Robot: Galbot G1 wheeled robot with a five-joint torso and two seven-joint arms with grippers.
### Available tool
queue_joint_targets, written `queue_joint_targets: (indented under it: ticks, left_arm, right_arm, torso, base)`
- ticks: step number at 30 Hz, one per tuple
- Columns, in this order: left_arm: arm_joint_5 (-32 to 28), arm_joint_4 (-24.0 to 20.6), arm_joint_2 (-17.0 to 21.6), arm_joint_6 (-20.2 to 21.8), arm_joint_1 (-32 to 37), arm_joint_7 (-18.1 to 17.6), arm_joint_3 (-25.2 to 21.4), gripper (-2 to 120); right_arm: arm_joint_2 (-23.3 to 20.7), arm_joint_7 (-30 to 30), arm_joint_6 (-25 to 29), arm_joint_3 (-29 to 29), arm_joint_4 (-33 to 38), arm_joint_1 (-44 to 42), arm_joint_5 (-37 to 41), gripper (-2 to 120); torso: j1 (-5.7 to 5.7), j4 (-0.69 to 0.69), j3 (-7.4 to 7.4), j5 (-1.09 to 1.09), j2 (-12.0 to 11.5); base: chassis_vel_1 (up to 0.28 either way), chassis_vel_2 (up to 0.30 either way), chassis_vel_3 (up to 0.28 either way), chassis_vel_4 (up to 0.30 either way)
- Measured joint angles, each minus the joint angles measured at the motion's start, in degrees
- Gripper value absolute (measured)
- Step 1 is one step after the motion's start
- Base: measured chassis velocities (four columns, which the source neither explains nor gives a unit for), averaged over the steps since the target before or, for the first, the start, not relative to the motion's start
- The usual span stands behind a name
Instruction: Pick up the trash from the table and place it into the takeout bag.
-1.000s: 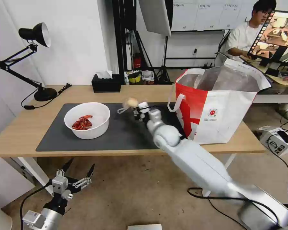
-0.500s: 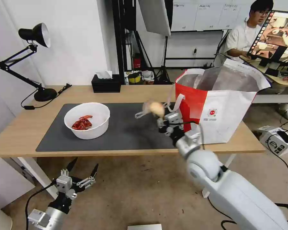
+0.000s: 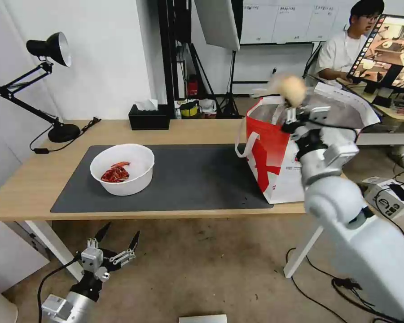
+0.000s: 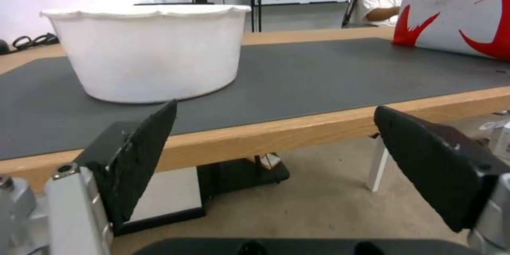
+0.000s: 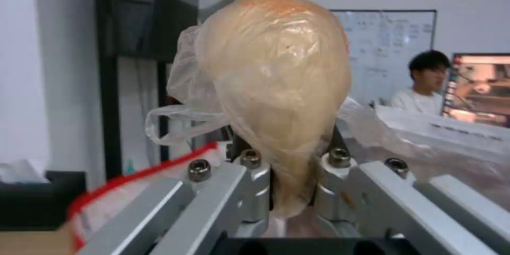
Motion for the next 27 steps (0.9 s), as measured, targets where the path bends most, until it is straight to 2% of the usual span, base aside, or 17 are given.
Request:
queue_joint_targets:
  ticks: [9,14,16,19,21,22,24,25,27]
  left_arm:
    - [-0.6,-0.1,0.6,0.1,0.2,0.0,-0.2,100]
    - [-1.1,-0.1,1.1,0.2,0.3,-0.1,-0.7,100]
    - [-1.3,0.1,1.5,0.2,0.4,0.0,-1.3,100]
    - [-1.5,0.1,1.7,0.2,0.5,0.0,-1.4,100]
    - [-1.5,0.1,2.0,0.2,0.4,0.0,-1.7,100]
    - [-1.5,0.1,2.0,0.2,0.4,0.0,-1.7,100]
    - [-1.4,0.4,2.2,0.2,0.3,0.0,-1.9,100]
    - [-1.4,0.4,2.2,0.2,0.3,0.0,-1.9,100]
    - [-1.4,0.5,2.2,0.2,0.2,0.0,-1.9,100]
  right_arm:
    - [0.4,2.1,-2.0,-0.3,-2.7,2.2,3.5,7]
    - [0.8,2.1,-3.4,-0.7,-3.3,2.6,2.7,7]
    - [0.8,1.8,-3.7,-1.1,-3.6,2.8,0.7,18]
    - [0.8,1.6,-3.9,-1.1,-3.5,2.8,0.7,23]
    - [0.7,1.1,-4.0,-1.1,-2.9,3.1,0.7,35]
    - [0.7,1.1,-4.0,-1.1,-2.9,3.1,0.7,35]
    - [0.6,0.5,-4.1,-1.0,-2.8,3.2,0.8,46]
    - [0.6,0.5,-4.1,-1.0,-2.8,3.2,0.8,46]
    - [0.5,0.1,-4.2,-0.9,-2.8,3.2,1.0,56]
  torso:
    - [0.0,0.01,0.0,-0.02,0.0]
    - [0.0,0.01,0.0,-0.02,0.0]
    - [0.0,0.01,0.0,-0.01,0.0]
    - [0.0,0.01,0.0,-0.01,0.0]
    - [0.0,0.01,0.0,-0.02,0.0]
    - [0.0,0.01,0.0,-0.02,0.0]
    - [0.0,0.01,0.0,-0.02,0.0]
    - [0.0,0.01,0.0,-0.02,0.0]
    - [0.0,0.01,0.0,-0.01,0.0]
  base:
    - [0.0,0.0,0.0,0.0]
    - [0.0,0.0,0.0,0.0]
    - [0.0,0.0,0.0,0.0]
    - [0.0,0.0,0.0,0.0]
    - [0.0,0.0,0.0,0.0]
    - [0.0,0.0,0.0,0.0]
    - [0.0,0.0,0.0,0.0]
    - [0.0,0.0,0.0,0.0]
    - [0.0,0.0,0.0,0.0]
